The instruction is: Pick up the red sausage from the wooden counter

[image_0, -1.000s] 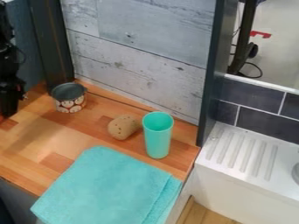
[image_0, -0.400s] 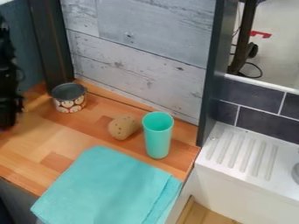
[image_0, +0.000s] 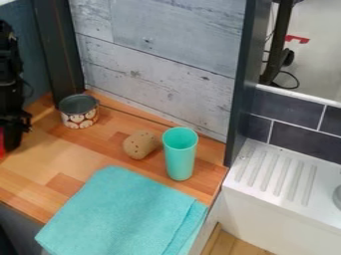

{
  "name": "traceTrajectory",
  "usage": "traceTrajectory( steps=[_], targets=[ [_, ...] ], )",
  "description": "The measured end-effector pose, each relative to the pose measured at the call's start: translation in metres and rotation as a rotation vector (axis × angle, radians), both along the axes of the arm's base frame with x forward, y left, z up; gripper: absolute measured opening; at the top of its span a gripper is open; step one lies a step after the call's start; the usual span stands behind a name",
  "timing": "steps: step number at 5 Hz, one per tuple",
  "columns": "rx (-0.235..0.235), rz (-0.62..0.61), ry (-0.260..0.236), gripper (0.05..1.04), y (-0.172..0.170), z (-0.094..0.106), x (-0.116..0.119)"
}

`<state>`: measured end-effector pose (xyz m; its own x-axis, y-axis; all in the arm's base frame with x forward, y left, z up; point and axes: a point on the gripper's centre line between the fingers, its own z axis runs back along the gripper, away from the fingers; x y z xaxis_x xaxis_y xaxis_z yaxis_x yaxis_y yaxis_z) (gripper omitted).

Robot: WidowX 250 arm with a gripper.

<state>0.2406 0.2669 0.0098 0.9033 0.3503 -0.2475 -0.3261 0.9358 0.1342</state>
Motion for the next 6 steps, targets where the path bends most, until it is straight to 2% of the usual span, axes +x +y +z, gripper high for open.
traceTrajectory(
  steps=[1,2,3,4,5,6],
  targets=[
    [-0.004,-0.013,0.003,0.632,0.0,0.0,0.0],
    [-0.04,-0.033,0.014,0.916,-0.004,0.001,-0.001],
    [-0.037,-0.003,0.005,1.001,-0.006,0.001,-0.001],
    [-0.017,0.021,-0.005,1.001,-0.008,0.013,-0.003],
    [0.003,0.001,-0.048,1.001,-0.017,0.042,-0.011],
    [-0.064,-0.077,-0.114,1.001,-0.048,0.066,-0.027]
  ],
)
